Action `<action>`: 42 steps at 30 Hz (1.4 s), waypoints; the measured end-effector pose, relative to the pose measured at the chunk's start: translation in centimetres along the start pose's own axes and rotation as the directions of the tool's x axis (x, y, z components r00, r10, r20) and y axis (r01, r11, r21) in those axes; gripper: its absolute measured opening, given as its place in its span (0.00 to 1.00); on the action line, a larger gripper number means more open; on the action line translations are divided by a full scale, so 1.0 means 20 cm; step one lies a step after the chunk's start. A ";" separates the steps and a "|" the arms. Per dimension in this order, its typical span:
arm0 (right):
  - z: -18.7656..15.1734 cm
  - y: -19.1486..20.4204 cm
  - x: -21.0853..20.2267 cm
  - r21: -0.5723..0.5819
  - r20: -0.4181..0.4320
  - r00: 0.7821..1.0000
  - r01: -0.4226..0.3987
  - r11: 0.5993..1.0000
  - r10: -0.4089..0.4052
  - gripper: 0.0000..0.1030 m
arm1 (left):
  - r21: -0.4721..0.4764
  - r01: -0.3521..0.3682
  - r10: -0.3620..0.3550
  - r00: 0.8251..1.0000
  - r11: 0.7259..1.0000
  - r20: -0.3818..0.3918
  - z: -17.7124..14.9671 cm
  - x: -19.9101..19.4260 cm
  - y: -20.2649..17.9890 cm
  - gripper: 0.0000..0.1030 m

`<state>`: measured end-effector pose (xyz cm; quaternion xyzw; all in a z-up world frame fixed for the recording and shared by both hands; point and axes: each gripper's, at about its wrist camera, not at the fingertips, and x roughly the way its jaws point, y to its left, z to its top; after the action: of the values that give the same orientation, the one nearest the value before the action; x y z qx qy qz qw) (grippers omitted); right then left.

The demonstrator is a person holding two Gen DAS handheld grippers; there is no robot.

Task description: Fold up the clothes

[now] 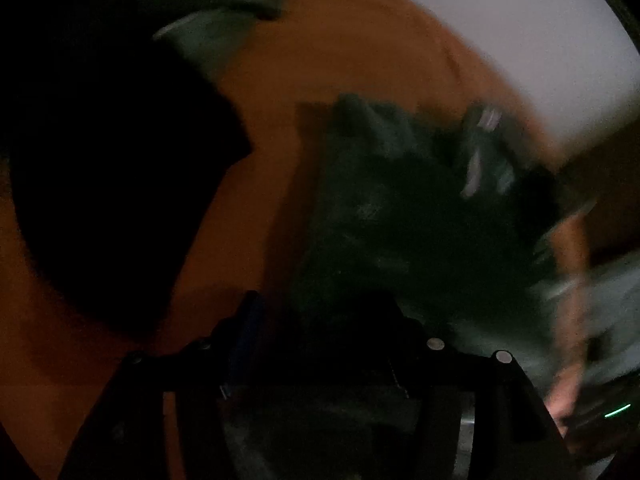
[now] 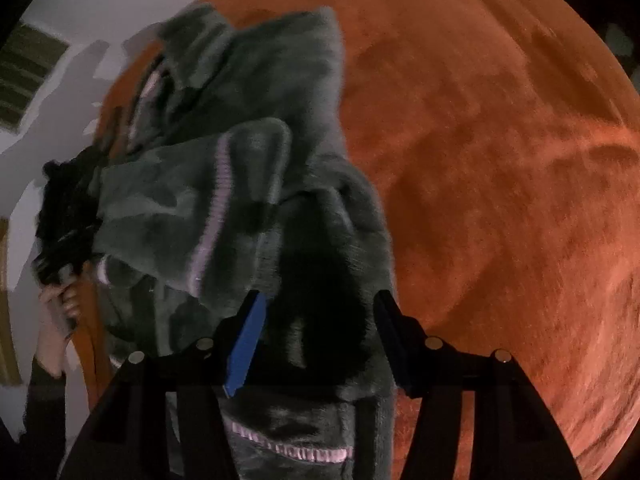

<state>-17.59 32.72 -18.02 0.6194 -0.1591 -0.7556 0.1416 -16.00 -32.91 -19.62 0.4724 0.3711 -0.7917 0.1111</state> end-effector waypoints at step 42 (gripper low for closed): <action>-0.99 0.07 0.09 -0.205 0.156 0.986 0.098 0.974 -0.066 0.00 | 0.492 -0.087 0.130 0.990 0.866 -0.053 -1.31 -0.27 -0.04 0.74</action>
<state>1.48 29.44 -22.64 0.5490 -0.0620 -0.8174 0.1631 3.93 -15.15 -22.15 0.5381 0.1362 -0.8316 0.0167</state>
